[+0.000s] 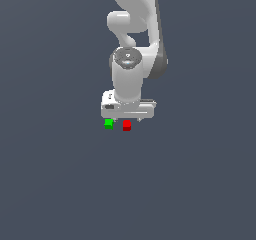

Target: Stack the red cube on top of the green cube.

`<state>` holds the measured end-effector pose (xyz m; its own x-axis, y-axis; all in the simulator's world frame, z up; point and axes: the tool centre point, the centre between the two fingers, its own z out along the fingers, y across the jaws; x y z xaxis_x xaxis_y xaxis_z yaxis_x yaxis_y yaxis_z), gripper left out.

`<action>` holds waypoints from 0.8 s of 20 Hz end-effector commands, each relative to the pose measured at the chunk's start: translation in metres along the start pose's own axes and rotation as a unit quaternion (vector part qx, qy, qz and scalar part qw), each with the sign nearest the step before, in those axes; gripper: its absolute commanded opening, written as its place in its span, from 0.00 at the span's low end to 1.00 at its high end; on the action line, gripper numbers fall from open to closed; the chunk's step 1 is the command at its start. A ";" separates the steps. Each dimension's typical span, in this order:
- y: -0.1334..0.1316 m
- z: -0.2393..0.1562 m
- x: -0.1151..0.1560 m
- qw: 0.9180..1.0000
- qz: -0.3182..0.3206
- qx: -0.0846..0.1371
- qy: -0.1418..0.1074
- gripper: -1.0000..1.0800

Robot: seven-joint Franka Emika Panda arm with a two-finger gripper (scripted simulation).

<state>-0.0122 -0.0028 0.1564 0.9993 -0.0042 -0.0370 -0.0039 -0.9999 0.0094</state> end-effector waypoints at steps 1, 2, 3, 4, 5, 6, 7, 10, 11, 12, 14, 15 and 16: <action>0.000 0.000 0.000 1.000 0.000 0.000 0.000 0.96; 0.000 0.000 0.000 1.000 0.000 0.000 0.000 0.96; 0.000 0.001 -0.001 1.000 0.000 0.000 0.000 0.96; 0.000 0.002 -0.001 1.000 -0.001 0.000 0.000 0.96; 0.000 0.003 -0.002 1.000 -0.001 0.000 0.001 0.96; 0.000 0.004 -0.003 1.000 -0.002 0.000 0.001 0.96; 0.000 0.006 -0.005 1.000 -0.003 0.000 0.001 0.96; 0.000 0.014 -0.010 1.000 -0.007 0.001 0.003 0.96; 0.000 0.018 -0.013 1.000 -0.009 0.001 0.004 0.96; 0.000 0.021 -0.015 1.000 -0.011 0.001 0.005 0.96; 0.000 0.030 -0.021 1.000 -0.015 0.001 0.007 0.96; 0.000 0.035 -0.024 1.000 -0.017 0.002 0.008 0.96; 0.001 0.040 -0.028 1.000 -0.020 0.002 0.009 0.96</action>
<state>-0.0361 -0.0033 0.1246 0.9994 0.0282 -0.0224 0.0284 -0.9996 0.0055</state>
